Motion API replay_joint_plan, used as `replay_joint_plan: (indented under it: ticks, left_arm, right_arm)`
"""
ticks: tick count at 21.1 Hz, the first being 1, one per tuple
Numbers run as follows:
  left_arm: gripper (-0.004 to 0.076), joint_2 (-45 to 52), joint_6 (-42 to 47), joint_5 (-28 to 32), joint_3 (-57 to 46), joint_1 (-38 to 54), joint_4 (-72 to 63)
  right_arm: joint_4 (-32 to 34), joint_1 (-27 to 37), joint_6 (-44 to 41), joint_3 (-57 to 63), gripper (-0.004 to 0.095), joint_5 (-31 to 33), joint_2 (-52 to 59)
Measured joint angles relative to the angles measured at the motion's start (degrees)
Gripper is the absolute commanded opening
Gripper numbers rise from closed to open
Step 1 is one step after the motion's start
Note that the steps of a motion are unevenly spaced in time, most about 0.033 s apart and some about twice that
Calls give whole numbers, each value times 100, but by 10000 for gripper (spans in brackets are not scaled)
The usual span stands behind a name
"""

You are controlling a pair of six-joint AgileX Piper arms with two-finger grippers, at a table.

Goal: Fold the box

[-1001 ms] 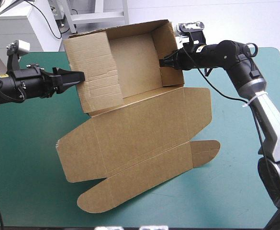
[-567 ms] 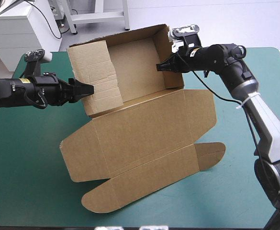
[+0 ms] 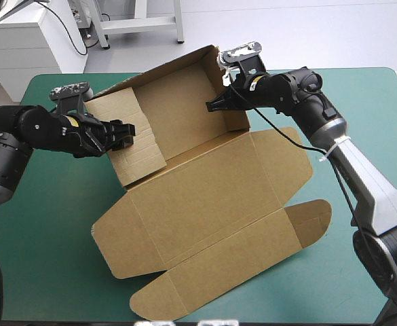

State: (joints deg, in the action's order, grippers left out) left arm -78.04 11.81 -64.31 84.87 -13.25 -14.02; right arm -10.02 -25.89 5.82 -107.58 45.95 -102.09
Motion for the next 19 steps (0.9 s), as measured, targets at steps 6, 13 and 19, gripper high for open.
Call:
replay_joint_plan:
  ticks: [6,13,19]
  left_arm:
    - [435,-182,1111,-65,0,-456,832]
    - [405,-189,1654,239,2,-468,1124]
    - [101,-212,1696,302,2,-468,1286]
  right_arm:
    - [-23,0,-58,-38,0,67,6]
    - [-65,-4,-313,-595,-1,537,11]
    - [80,-4,-462,-636,-2,749,17]
